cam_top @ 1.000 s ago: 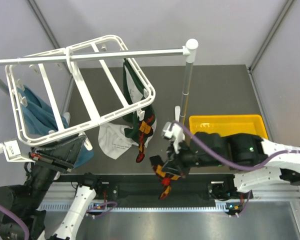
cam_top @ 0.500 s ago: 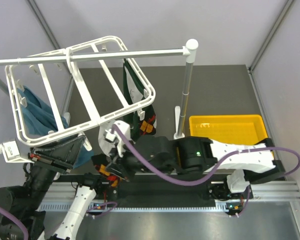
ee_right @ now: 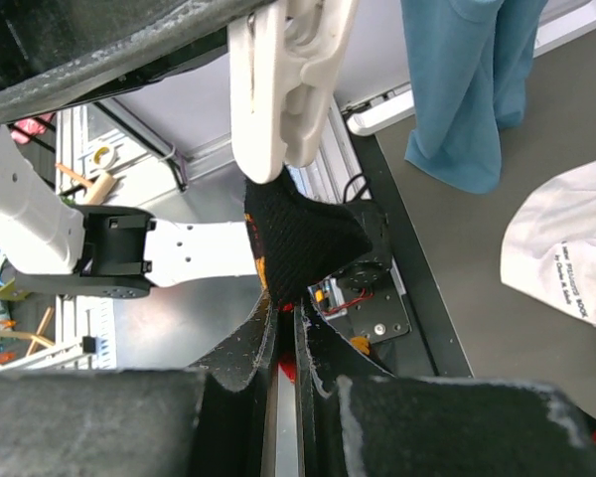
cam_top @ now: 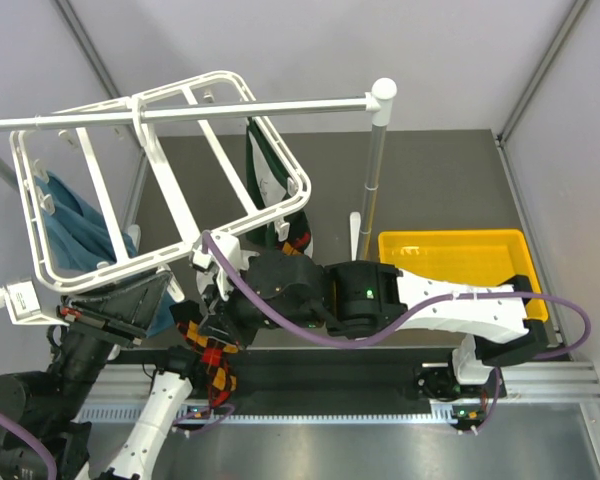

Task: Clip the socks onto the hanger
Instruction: Clamp the sock onto the hanger.

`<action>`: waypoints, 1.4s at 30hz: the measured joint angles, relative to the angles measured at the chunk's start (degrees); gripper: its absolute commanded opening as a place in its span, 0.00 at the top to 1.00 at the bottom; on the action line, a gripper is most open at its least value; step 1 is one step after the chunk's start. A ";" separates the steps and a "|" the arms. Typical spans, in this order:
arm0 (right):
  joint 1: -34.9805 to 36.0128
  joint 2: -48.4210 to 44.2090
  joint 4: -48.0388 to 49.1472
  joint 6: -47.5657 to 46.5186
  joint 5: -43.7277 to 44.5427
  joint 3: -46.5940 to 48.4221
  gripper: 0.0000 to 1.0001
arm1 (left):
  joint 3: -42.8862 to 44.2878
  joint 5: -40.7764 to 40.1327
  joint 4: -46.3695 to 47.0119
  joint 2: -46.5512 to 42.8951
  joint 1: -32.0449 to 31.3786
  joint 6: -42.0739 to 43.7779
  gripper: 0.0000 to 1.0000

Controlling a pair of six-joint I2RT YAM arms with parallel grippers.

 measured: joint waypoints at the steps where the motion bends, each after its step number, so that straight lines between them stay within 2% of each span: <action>1: 0.00 0.00 0.02 0.00 -0.24 0.00 1.00 | 0.00 0.02 0.00 0.00 0.00 0.00 1.00; 42: -2.25 -1.16 0.33 -0.02 -4.68 0.04 1.00 | 1.38 -1.53 -0.74 0.00 0.00 0.70 1.00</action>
